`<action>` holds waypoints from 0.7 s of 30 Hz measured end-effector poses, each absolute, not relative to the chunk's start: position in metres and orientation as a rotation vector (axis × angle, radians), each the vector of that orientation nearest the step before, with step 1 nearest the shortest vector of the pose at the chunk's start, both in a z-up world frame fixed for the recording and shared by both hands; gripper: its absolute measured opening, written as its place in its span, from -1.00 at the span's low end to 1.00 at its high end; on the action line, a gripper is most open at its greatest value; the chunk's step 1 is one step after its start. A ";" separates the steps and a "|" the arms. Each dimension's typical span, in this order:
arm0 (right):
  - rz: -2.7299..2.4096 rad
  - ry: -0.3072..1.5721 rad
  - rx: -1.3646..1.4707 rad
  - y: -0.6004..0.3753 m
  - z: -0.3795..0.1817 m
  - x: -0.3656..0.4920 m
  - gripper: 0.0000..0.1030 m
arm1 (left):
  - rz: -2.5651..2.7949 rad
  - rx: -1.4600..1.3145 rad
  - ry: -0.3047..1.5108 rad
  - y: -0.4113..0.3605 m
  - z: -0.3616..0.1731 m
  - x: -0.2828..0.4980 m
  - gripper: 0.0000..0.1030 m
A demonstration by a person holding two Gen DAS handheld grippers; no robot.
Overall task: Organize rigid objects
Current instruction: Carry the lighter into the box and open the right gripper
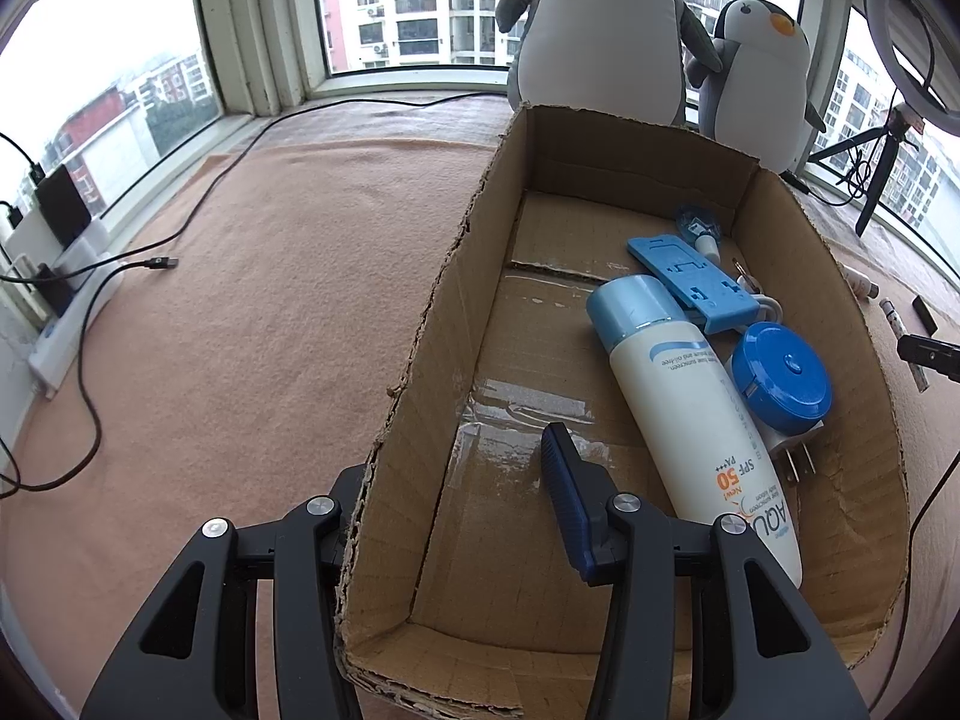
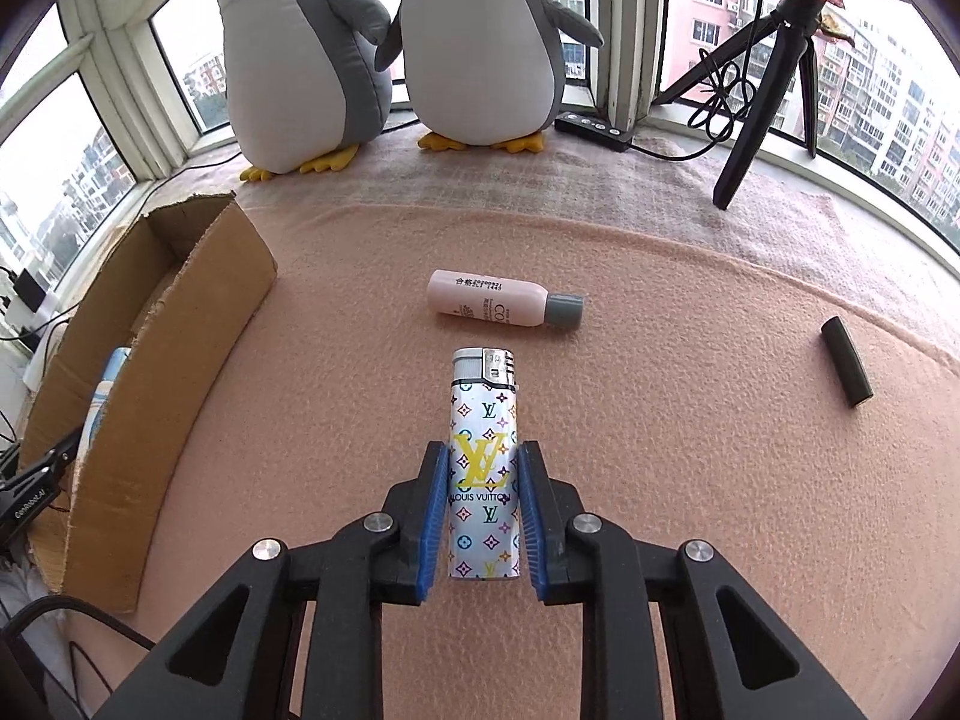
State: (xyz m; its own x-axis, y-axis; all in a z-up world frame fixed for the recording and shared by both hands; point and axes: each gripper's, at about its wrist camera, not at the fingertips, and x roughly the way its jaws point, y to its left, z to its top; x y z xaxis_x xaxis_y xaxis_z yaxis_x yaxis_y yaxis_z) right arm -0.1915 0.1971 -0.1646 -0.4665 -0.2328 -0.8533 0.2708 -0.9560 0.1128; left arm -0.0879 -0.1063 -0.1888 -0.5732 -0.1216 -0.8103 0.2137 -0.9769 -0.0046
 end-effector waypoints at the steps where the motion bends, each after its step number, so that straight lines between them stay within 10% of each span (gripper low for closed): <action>1: -2.461 0.053 1.407 0.194 -0.159 -0.190 -0.60 | -2.625 1.341 0.151 -0.107 -0.189 -0.088 -0.09; 21: -2.268 0.068 1.167 0.061 -0.109 -0.181 -0.60 | -2.625 1.339 0.154 -0.106 -0.189 -0.088 -0.09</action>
